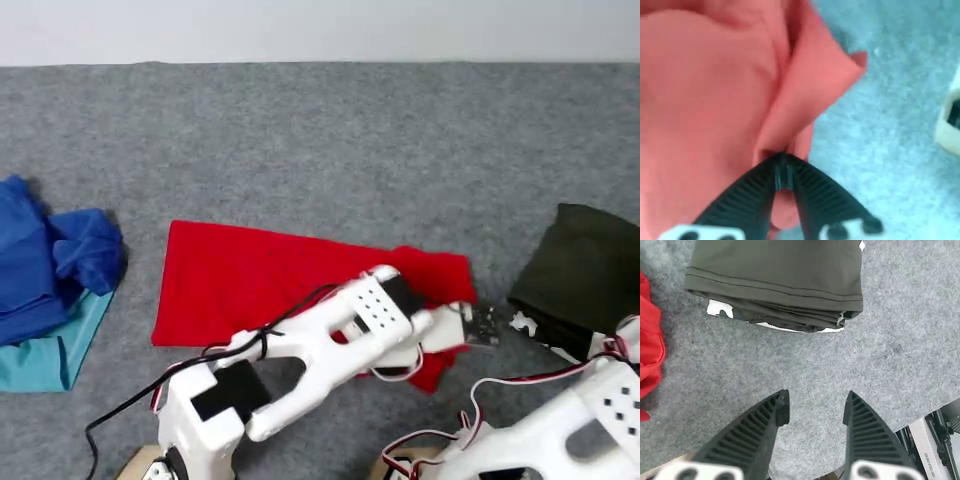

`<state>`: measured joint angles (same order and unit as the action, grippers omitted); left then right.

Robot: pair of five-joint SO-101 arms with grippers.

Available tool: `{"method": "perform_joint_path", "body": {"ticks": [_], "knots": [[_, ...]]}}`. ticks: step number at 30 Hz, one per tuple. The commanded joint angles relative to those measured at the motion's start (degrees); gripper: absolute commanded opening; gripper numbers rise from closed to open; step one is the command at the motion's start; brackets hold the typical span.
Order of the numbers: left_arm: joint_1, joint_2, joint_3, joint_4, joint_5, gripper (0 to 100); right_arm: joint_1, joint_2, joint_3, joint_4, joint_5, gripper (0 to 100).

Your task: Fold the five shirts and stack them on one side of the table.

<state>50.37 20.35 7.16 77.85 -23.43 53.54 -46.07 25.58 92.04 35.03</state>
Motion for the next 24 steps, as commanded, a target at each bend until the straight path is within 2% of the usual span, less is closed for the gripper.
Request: {"method": "perform_joint_path", "body": {"ticks": [1, 7, 14, 18, 24], "knots": [[-4.04, -0.35, -4.70, 0.44, -0.26, 1, 0.66, -1.01, -0.79, 0.40, 0.26, 18.7], [-11.52, -0.35, -6.73, -4.22, -0.62, 1, 0.40, -1.01, -0.79, 1.19, 0.35, 18.7], [-19.60, -0.35, -7.43, -9.85, -3.08, 9, 0.40, -1.01, -0.79, 1.19, 0.26, 18.7], [-19.69, -0.88, -11.21, -3.43, -3.16, 9, 0.40, -1.01, -0.79, 1.19, 0.26, 18.7], [-10.20, -0.97, -14.55, 8.70, -2.99, 9, 0.40, -1.01, -0.79, 1.19, 0.26, 18.7]]}}
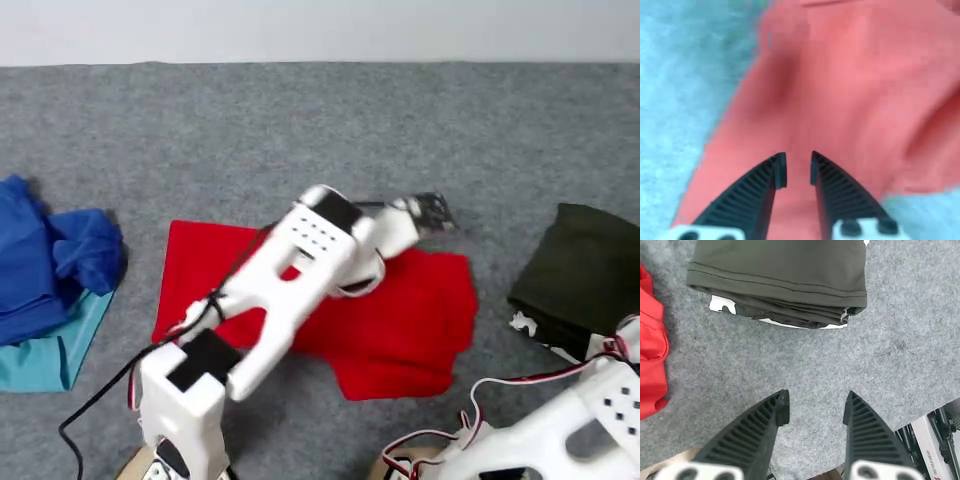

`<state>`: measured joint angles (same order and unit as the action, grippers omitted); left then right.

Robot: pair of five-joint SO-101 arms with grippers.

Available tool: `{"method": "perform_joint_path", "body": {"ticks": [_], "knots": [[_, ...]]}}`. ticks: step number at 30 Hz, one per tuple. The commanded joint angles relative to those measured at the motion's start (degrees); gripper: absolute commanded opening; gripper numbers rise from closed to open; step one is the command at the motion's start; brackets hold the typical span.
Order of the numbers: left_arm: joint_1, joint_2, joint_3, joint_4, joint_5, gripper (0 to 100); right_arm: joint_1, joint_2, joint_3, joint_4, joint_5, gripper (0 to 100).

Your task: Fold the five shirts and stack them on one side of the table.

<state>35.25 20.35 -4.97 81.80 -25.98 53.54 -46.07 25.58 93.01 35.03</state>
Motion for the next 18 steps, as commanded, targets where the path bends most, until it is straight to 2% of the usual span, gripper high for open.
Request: {"method": "perform_joint_path", "body": {"ticks": [1, 9, 13, 18], "knots": [[6.77, -0.97, -2.42, 5.98, -0.35, 9, 0.40, -1.01, -0.79, 0.22, 0.26, 18.7], [19.87, -0.44, -0.04, 9.23, 3.25, 9, 0.48, -1.01, -0.79, 0.22, 0.26, 18.7], [23.38, -0.35, 6.37, 4.13, 5.19, 10, 0.57, -1.01, -0.79, 0.22, 0.44, 18.7], [22.51, -0.35, 13.67, -3.08, 5.71, 10, 0.66, -1.01, -0.79, 0.22, 0.70, 18.7]]}}
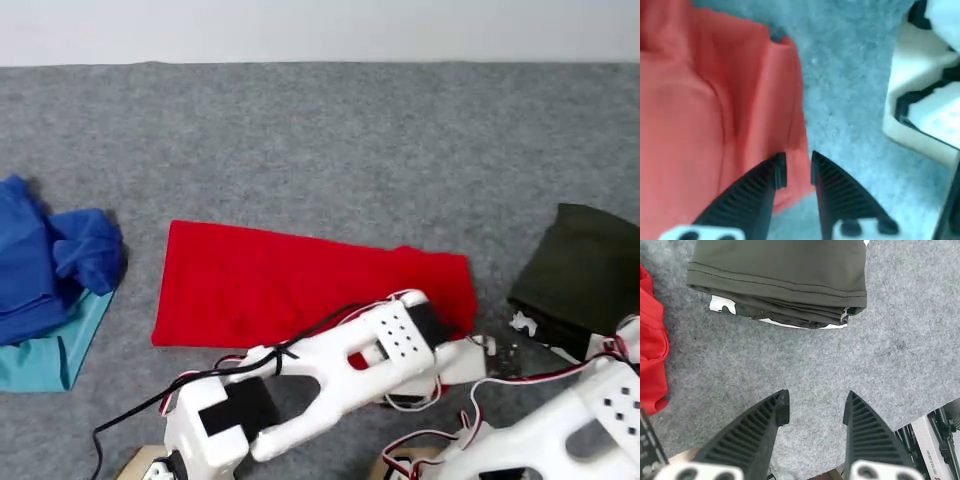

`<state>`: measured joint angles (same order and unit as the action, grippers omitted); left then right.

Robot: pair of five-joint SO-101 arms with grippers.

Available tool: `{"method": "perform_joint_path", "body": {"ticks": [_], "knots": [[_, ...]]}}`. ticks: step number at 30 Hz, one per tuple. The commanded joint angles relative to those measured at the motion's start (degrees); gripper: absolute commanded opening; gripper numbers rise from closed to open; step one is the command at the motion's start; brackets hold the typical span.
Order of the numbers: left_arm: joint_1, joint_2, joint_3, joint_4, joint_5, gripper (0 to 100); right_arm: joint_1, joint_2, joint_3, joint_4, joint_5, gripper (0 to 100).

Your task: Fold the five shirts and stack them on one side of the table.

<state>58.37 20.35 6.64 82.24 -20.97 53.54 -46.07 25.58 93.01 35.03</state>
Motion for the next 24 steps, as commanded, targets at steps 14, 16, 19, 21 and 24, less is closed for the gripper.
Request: {"method": "perform_joint_path", "body": {"ticks": [14, 16, 19, 21, 24], "knots": [[-6.24, -0.35, 5.14, -10.20, 0.26, 6, 0.48, -0.48, -0.79, -0.40, 0.70, 18.7], [-6.24, -0.35, 5.14, -10.11, 0.26, 1, 0.40, -0.48, -0.79, -0.40, 0.70, 18.7], [-6.86, -0.97, 5.05, -9.85, 0.26, 1, 0.40, -0.48, -0.79, -0.40, 0.70, 18.7], [-8.35, -0.88, 3.82, -9.49, 0.26, 1, 0.40, -0.48, -0.79, -0.40, 0.70, 18.7], [-12.22, -0.44, 0.75, -8.88, 0.35, 1, 0.40, -0.57, -0.79, -0.40, 0.70, 18.7]]}}
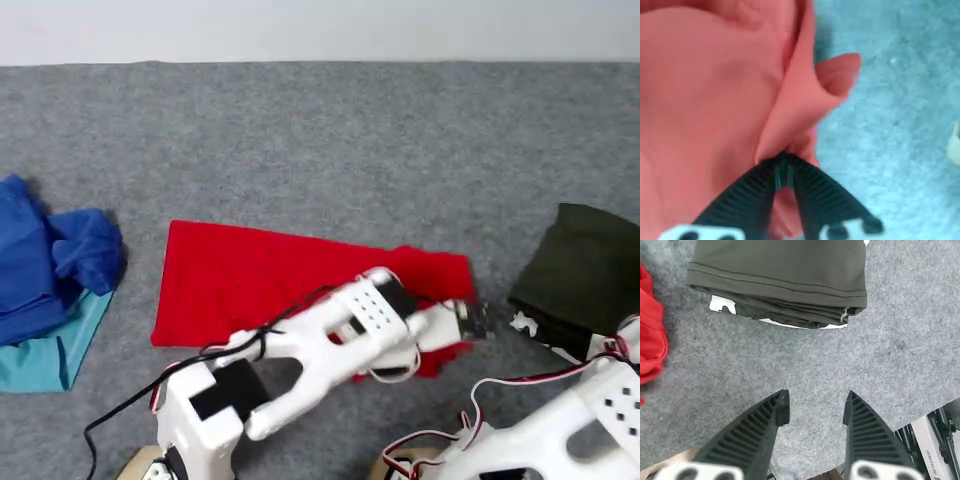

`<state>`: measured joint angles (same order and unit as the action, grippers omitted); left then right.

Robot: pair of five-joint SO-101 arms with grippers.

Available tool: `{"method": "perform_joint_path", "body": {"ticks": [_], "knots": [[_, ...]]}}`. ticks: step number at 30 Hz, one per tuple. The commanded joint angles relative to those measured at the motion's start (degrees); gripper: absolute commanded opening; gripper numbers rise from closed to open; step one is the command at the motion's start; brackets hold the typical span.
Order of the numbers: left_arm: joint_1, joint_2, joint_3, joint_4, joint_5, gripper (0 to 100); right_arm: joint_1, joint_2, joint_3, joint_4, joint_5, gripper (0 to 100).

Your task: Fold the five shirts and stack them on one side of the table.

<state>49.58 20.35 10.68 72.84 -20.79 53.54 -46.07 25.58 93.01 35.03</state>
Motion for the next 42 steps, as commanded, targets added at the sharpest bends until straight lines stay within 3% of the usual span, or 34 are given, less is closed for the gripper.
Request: {"method": "perform_joint_path", "body": {"ticks": [1, 7, 11, 16, 22, 25, 34, 40, 42], "knots": [[-4.92, -0.44, -4.35, 0.53, 0.18, 1, 0.40, -0.57, -0.79, -0.40, 0.70, 18.7], [-11.96, -0.35, -9.27, 0.26, 0.00, 3, -1.54, -0.66, -0.44, 0.31, 0.70, 18.7], [-14.68, -0.35, -9.71, -1.14, 0.00, 9, -8.48, -1.01, 2.02, 2.95, 0.26, 18.7], [-15.74, 2.64, -9.89, -1.76, 0.00, 9, -25.98, -0.75, 6.42, 7.16, -4.57, 18.7], [-15.91, 7.03, -10.95, -1.41, 0.44, 9, -49.71, -0.40, 10.02, 4.70, -16.26, 18.6], [-17.41, 7.03, -12.18, -1.49, 0.79, 9, -57.89, -0.40, 12.75, 1.80, -17.49, 18.6], [-24.88, 6.59, -20.35, 5.45, 1.32, 9, -60.35, -0.40, 14.42, 0.48, -13.63, 18.5], [-30.68, 6.59, -32.84, 15.21, 1.32, 4, -60.70, -0.40, 16.97, 0.31, -13.54, 5.0], [-32.70, 6.59, -37.49, 18.90, 1.32, 3, -60.62, -0.40, 17.05, 0.13, -12.66, 5.0]]}}
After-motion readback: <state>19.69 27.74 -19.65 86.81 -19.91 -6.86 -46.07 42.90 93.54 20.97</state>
